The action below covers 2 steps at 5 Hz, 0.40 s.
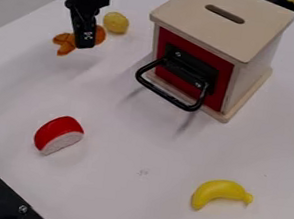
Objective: Move the orange toy to the left side of the table near the drawer and the lemon
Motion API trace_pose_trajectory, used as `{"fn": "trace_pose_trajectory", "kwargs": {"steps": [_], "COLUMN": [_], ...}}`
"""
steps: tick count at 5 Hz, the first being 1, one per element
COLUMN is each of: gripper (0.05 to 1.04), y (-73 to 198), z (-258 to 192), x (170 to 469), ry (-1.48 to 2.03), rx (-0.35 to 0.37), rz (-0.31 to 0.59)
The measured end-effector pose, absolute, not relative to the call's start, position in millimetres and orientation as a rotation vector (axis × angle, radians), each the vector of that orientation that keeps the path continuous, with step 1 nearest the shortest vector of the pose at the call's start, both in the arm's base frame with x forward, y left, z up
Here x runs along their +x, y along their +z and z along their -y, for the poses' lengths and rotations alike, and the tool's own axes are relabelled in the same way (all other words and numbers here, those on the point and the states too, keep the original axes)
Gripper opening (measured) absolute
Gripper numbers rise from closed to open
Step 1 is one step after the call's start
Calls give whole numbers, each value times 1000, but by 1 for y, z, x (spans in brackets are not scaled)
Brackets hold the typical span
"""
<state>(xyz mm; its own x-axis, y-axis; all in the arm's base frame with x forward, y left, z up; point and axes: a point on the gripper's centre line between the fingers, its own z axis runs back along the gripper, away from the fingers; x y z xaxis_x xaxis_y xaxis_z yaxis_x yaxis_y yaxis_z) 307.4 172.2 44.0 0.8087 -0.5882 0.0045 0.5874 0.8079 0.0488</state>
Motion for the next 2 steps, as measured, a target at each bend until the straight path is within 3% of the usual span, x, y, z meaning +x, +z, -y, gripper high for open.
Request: {"fn": "trace_pose_trajectory", "kwargs": {"steps": [2], "gripper": [405], "y": [28], "z": [-175], "x": [313], "ry": [-649], "rx": [24], "rz": [34]}}
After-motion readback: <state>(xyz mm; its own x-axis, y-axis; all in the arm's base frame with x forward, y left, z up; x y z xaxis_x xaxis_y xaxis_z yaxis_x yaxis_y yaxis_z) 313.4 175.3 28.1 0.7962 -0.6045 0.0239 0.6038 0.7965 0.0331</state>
